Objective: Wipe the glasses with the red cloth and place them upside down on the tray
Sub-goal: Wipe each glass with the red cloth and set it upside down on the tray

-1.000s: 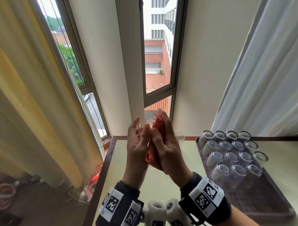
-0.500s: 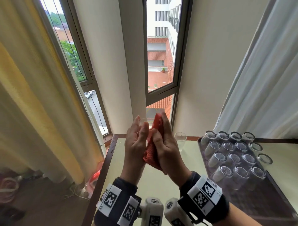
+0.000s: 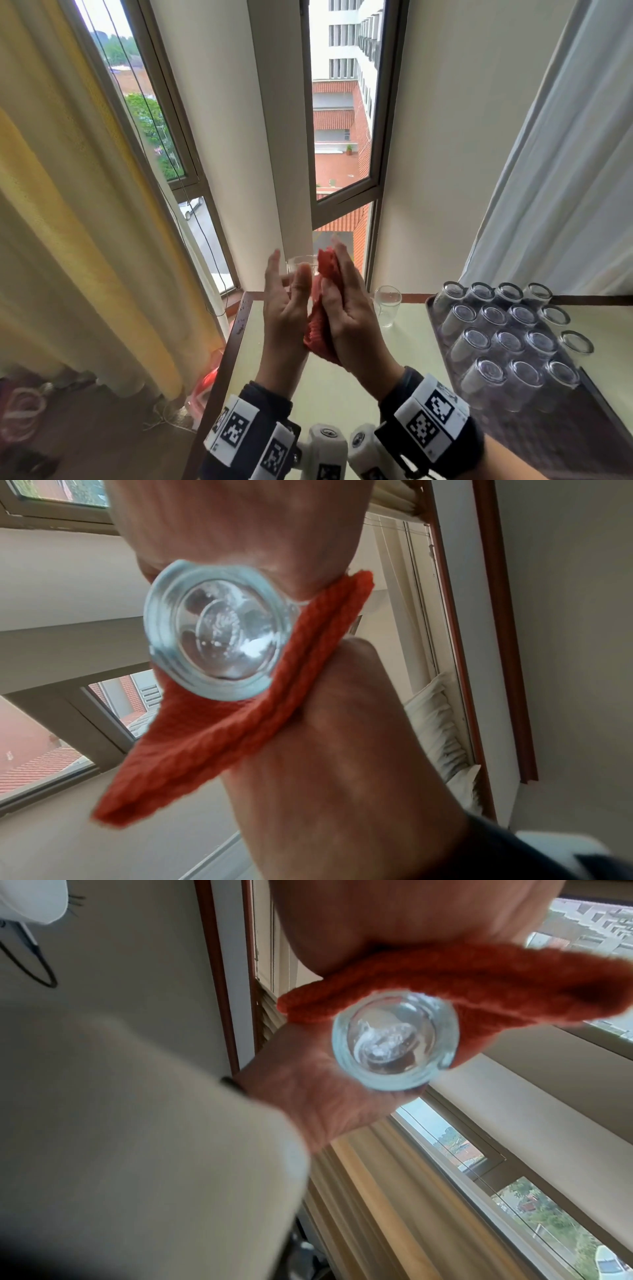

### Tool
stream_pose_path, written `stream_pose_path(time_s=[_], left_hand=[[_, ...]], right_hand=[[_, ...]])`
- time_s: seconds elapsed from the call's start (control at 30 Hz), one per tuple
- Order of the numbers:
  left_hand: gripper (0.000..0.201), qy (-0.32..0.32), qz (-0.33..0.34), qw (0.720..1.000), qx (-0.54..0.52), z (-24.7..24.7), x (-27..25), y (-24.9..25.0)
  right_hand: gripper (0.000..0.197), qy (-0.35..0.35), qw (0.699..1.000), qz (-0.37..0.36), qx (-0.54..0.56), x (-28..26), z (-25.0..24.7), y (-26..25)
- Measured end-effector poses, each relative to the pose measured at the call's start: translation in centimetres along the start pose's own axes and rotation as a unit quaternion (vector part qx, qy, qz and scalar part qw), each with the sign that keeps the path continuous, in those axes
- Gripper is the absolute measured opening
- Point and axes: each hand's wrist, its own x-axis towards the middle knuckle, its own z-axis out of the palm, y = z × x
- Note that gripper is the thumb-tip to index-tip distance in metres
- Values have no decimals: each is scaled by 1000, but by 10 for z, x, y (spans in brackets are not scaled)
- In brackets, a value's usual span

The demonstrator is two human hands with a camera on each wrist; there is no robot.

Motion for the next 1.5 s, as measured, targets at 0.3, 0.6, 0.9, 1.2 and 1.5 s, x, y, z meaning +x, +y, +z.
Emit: stream_pose_path(time_s=[0.3, 0.6, 0.9, 1.2, 1.5], left_hand=[[56, -57, -34, 998, -7, 9, 3, -16], [75, -28, -10, 997, 71, 5, 8, -12], [77, -129, -58, 986, 93, -5, 0, -6], [36, -64, -118, 991, 0, 8, -6, -6], [18, 14, -9, 1000, 20, 17, -16, -10]], right_hand=[[59, 11, 997, 62, 47, 9, -11, 3], [44, 24, 890, 322, 322, -15, -27, 20], [38, 96, 863, 312, 385, -12, -44, 14], [25, 156, 980, -95, -83, -24, -37, 6], [14, 192, 978, 27, 78, -14, -37, -3]])
